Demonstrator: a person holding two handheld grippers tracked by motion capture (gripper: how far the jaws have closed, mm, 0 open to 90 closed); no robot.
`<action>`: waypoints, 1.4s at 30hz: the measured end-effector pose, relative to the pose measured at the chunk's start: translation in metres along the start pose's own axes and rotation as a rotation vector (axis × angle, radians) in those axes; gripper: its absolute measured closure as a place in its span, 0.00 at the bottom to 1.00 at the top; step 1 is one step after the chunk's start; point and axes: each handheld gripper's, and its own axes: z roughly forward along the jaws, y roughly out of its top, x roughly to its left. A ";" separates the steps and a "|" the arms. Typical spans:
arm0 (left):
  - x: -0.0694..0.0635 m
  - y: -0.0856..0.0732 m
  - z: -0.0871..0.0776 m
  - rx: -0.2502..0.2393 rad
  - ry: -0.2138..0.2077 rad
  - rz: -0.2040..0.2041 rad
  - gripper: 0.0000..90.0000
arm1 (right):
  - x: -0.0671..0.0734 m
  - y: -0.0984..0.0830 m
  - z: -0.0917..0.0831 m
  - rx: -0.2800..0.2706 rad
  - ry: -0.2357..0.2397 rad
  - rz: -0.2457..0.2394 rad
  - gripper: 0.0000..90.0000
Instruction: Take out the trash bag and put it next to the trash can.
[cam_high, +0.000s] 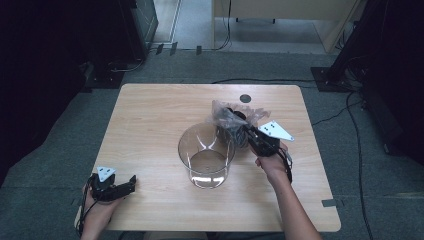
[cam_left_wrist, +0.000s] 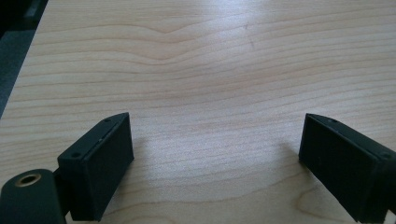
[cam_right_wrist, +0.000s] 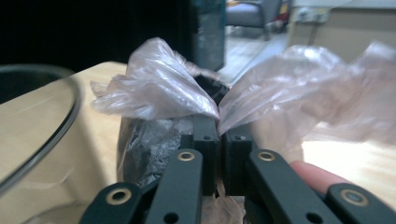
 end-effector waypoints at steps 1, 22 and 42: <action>0.000 0.000 0.000 -0.001 0.000 0.000 0.11 | 0.000 -0.003 -0.002 0.007 0.021 -0.005 0.92; 0.000 0.000 0.000 0.000 0.000 0.002 0.11 | 0.001 -0.040 -0.029 0.139 -0.022 -0.036 0.15; 0.000 0.000 0.000 0.000 0.000 0.002 0.11 | -0.028 -0.076 -0.057 0.213 -0.133 0.054 0.03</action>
